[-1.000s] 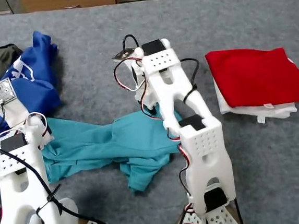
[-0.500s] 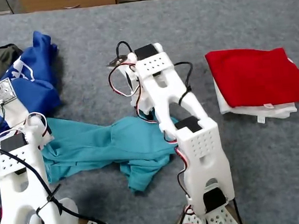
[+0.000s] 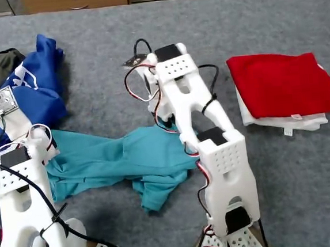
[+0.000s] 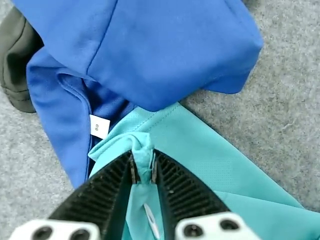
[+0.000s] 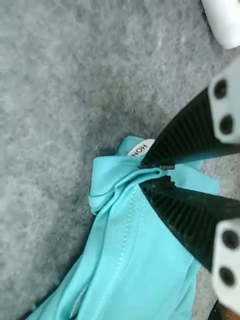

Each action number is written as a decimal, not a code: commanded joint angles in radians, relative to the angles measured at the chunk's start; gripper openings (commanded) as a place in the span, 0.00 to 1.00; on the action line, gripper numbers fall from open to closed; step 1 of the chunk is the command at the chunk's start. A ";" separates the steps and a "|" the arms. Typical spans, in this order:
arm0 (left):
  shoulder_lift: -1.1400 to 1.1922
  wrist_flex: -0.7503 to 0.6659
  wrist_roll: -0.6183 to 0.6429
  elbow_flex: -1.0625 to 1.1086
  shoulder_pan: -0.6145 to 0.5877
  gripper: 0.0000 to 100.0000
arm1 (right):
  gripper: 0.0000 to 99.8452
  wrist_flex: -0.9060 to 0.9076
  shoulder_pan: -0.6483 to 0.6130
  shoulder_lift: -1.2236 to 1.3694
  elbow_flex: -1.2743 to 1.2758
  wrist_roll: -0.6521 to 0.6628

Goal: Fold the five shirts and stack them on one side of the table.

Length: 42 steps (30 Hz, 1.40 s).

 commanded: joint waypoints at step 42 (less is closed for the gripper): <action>-0.008 -0.014 0.003 -0.003 0.008 0.02 | 0.01 -0.189 -0.062 -0.222 0.318 0.003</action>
